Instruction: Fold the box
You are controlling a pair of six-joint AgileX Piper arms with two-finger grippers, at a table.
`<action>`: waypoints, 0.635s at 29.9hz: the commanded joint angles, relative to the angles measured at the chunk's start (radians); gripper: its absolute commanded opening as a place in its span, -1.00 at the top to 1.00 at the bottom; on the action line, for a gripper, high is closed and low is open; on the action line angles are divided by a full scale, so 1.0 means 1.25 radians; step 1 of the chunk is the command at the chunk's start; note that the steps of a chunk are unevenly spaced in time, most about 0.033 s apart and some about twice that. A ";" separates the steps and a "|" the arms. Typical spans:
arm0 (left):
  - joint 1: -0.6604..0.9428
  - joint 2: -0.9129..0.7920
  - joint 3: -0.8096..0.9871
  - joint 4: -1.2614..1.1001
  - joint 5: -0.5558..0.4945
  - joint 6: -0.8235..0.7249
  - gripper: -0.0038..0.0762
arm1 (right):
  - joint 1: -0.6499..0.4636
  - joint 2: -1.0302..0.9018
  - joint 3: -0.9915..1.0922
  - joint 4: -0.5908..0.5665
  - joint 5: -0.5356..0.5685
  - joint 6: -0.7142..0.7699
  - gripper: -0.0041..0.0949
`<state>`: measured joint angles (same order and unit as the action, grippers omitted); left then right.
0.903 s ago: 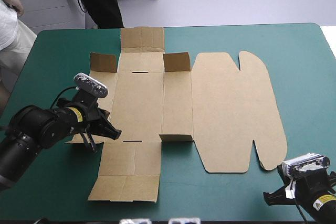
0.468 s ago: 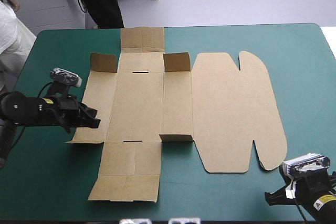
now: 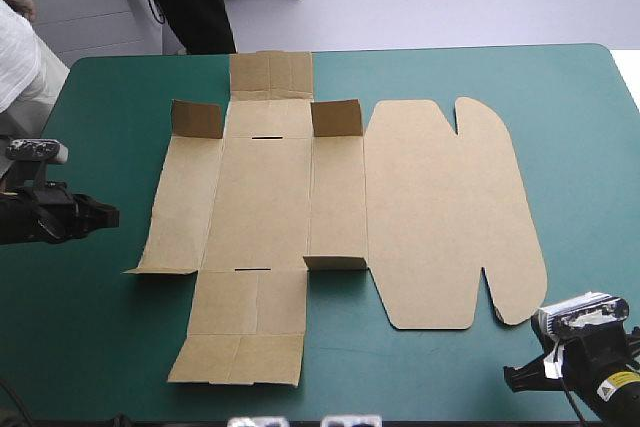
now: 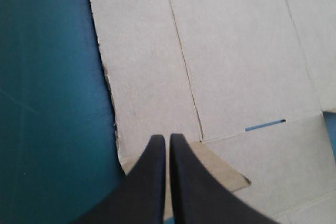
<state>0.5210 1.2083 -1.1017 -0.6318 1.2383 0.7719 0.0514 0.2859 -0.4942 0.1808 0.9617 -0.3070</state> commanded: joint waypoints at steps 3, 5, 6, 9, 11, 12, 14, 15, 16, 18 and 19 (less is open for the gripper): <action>0.048 0.116 -0.026 -0.126 0.041 0.038 0.86 | 0.000 0.006 -0.025 0.010 -0.045 -0.005 0.95; 0.048 0.155 -0.026 -0.127 0.035 0.038 0.86 | 0.000 0.006 -0.025 0.010 -0.045 -0.005 0.95; 0.048 0.174 -0.026 -0.125 0.029 0.038 0.86 | 0.000 0.006 -0.025 0.011 -0.045 -0.005 0.95; 0.048 0.232 -0.040 -0.105 0.018 0.040 0.86 | 0.000 0.006 -0.025 0.011 -0.045 -0.005 0.95; 0.048 0.265 -0.045 -0.104 0.031 0.040 0.82 | 0.000 0.006 -0.025 0.011 -0.045 -0.005 0.95; 0.048 0.282 -0.047 -0.104 0.042 0.040 0.76 | 0.000 0.006 -0.025 0.013 -0.045 -0.005 0.95; 0.048 0.310 -0.050 -0.098 0.044 0.040 0.59 | 0.000 0.006 -0.025 0.013 -0.045 -0.005 0.95; 0.048 0.324 -0.050 -0.100 0.042 0.040 0.47 | 0.000 0.006 -0.025 0.013 -0.045 -0.005 0.95; 0.048 0.338 -0.050 -0.105 0.042 0.040 0.36 | 0.000 0.006 -0.025 0.013 -0.045 -0.005 0.95; 0.048 0.359 -0.050 -0.116 0.042 0.040 0.17 | 0.000 0.006 -0.025 0.013 -0.045 -0.005 0.95; 0.048 0.369 -0.050 -0.122 0.042 0.040 0.05 | 0.000 0.006 -0.025 0.013 -0.044 -0.005 0.95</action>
<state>0.5766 1.6798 -1.1342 -0.7153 1.2059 0.8190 0.0514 0.2859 -0.4942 0.1815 0.9617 -0.3070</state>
